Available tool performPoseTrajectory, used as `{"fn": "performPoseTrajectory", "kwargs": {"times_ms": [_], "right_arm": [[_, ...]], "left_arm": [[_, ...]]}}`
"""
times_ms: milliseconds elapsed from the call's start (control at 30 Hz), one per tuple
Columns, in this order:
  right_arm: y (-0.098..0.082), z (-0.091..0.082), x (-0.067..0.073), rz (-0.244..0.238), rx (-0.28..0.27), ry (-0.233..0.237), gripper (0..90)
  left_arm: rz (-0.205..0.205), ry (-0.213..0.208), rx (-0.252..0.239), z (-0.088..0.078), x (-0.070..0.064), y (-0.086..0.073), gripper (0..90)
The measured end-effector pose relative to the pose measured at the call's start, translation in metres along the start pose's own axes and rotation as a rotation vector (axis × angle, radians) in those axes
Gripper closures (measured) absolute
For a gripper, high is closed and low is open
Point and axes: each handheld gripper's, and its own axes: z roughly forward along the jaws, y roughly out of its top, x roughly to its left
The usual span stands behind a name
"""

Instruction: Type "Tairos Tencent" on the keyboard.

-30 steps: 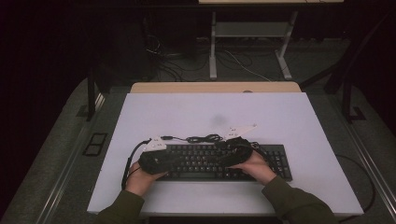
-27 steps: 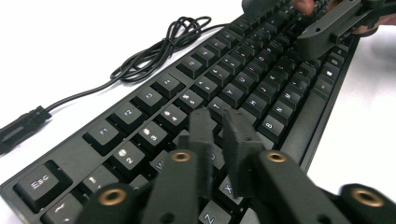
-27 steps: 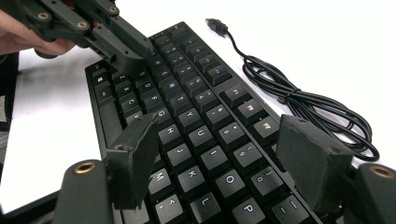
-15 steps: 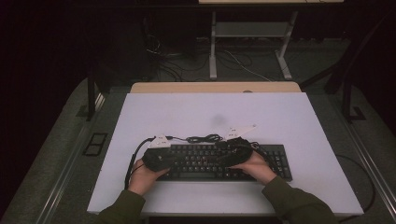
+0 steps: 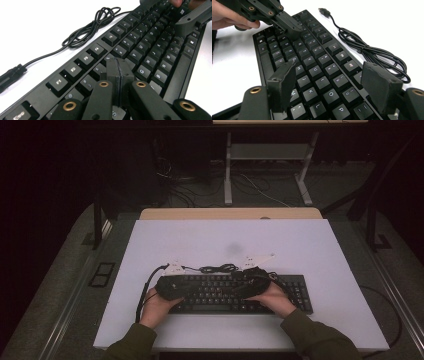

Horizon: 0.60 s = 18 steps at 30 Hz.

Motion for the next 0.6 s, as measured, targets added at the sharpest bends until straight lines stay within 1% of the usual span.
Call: {"fn": "performPoseTrajectory", "kwargs": {"times_ms": [100,200,300,400,433,467,600], "right_arm": [[0.000,0.000,0.000,0.000,0.000,0.000,27.9],[0.000,0.000,0.000,0.001,0.000,0.001,27.9],[0.000,0.001,0.000,0.001,0.000,-0.001,27.9],[0.000,0.001,0.000,-0.003,0.002,-0.002,27.8],[-0.001,0.001,0.000,-0.002,0.005,-0.003,27.8],[-0.001,0.001,0.000,-0.002,0.004,-0.003,27.8],[0.000,0.000,0.001,-0.001,-0.002,-0.005,27.8]], "left_arm": [[0.004,-0.008,0.003,0.003,-0.001,0.001,88.8],[0.010,-0.013,0.017,0.007,-0.002,0.002,88.8],[0.016,-0.015,0.018,0.008,-0.003,0.002,88.8],[0.019,-0.012,0.022,0.009,-0.004,0.002,88.8],[0.025,-0.008,0.030,0.009,-0.004,0.002,88.8],[0.039,-0.003,0.041,0.010,-0.004,0.002,88.9],[0.055,0.009,0.048,0.011,-0.006,0.002,89.0]]}}
